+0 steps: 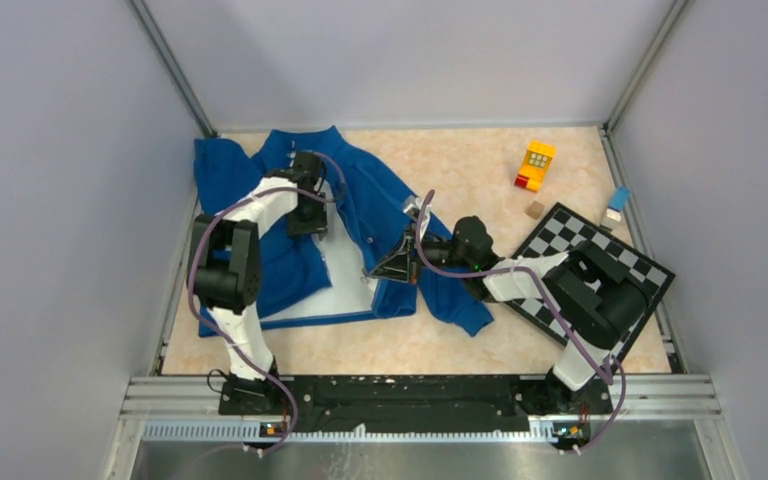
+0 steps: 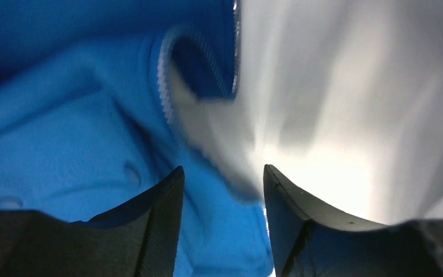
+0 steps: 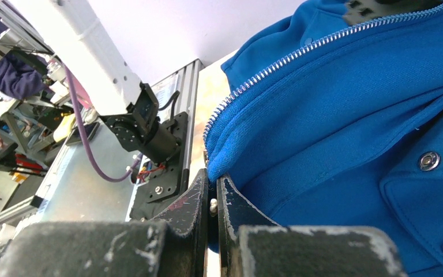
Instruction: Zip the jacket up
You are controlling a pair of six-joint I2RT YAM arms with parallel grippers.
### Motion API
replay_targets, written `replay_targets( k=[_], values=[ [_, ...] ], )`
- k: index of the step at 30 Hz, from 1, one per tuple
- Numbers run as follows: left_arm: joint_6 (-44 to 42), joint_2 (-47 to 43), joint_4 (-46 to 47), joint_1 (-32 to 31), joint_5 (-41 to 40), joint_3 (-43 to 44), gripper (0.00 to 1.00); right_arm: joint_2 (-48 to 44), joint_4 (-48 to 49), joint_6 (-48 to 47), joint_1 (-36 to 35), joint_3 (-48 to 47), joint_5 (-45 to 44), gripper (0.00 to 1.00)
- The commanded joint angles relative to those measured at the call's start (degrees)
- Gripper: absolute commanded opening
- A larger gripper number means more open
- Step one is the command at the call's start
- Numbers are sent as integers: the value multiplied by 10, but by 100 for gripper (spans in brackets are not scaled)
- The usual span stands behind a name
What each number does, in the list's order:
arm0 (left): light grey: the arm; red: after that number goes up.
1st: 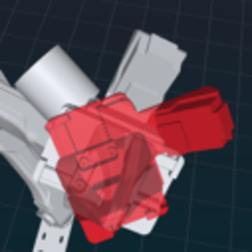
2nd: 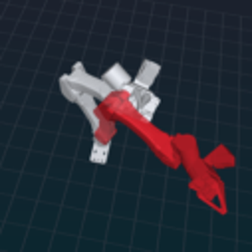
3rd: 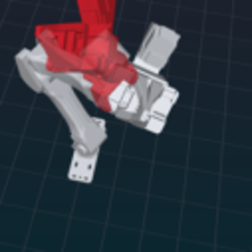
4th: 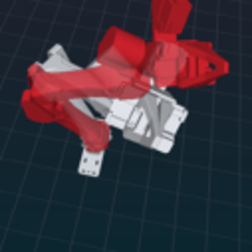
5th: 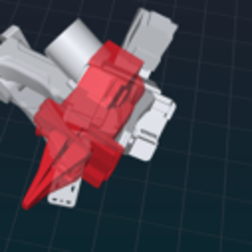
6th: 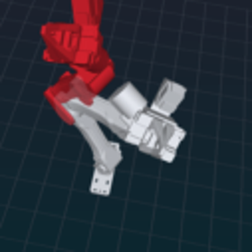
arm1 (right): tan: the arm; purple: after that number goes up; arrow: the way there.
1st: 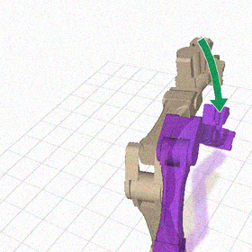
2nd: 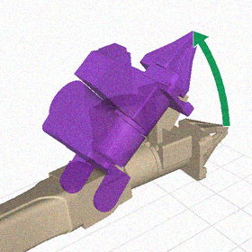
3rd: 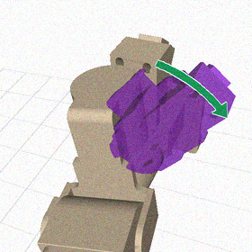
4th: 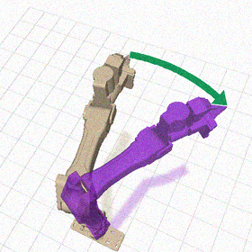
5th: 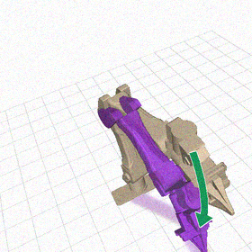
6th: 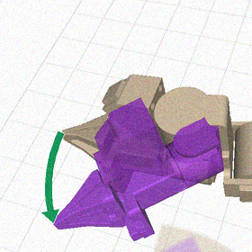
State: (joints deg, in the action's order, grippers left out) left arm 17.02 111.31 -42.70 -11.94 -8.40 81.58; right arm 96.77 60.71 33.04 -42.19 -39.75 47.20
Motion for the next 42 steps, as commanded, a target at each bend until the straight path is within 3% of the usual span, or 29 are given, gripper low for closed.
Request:
replay_targets(
  k=[1,7,11,19,32,37,42],
  values=[
    [13,-141,-4,0,26,-79,58,-21,30,-5,1,-4,11,0],
    [82,-254,-26,-8,112,-212,53,-15,27,-1,1,-9,11,0],
    [112,-275,11,-12,158,-270,52,-10,32,5,1,-11,13,0],
    [88,-198,21,-12,130,-237,47,-8,46,16,1,-9,18,0],
    [82,-151,45,-30,93,-238,43,-10,60,25,1,-6,21,0],
    [86,-164,49,-34,95,-248,36,-10,55,22,1,-7,20,0],
    [83,-187,52,-35,91,-255,21,-10,57,23,1,-7,20,0]
  ],
)
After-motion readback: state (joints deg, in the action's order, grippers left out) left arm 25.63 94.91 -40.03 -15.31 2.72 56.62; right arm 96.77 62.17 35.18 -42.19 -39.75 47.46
